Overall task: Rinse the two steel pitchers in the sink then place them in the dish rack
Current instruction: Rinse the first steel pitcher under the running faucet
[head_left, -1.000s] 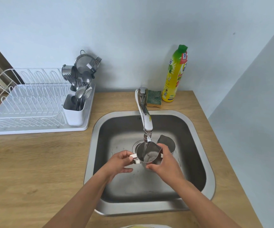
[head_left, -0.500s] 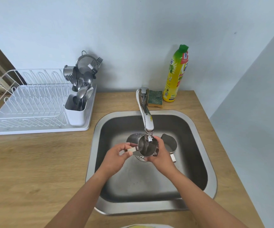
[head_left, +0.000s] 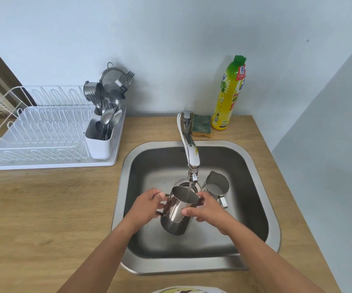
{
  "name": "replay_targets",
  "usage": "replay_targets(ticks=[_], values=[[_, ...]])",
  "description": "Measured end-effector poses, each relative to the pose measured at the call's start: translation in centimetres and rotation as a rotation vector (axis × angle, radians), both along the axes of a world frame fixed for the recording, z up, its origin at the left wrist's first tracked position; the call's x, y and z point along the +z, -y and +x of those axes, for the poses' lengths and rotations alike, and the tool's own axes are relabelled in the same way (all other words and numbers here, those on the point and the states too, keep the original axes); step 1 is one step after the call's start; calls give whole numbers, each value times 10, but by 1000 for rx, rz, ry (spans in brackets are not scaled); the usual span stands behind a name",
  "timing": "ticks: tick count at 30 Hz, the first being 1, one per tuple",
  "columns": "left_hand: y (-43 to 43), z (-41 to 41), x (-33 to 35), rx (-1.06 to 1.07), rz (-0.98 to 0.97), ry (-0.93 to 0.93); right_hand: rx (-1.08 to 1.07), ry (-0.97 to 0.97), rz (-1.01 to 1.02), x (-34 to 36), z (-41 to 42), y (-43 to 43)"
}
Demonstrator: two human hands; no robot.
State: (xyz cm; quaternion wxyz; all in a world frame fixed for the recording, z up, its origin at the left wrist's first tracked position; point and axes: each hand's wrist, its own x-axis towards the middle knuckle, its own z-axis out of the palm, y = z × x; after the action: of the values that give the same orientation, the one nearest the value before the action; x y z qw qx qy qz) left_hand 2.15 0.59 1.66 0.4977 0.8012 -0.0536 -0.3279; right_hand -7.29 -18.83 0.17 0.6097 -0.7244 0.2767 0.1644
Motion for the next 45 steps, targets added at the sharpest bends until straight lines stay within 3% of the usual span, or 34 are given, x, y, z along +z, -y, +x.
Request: replay_targets(ticks=[10, 18, 29, 40, 45], values=[[9, -10, -13, -22, -192, -298, 28, 18, -433, 26, -15, 4], [18, -3, -17, -67, -252, -274, 23, 99, -642, 37, -18, 0], [12, 5, -15, -53, -326, -151, -32, 191, -521, 22, -13, -1], [-2, 14, -1, -41, -62, 108, 19, 135, -131, 4, 8, 6], [1, 9, -3, -72, -102, -52, -5, 133, -173, 12, 6, 14]])
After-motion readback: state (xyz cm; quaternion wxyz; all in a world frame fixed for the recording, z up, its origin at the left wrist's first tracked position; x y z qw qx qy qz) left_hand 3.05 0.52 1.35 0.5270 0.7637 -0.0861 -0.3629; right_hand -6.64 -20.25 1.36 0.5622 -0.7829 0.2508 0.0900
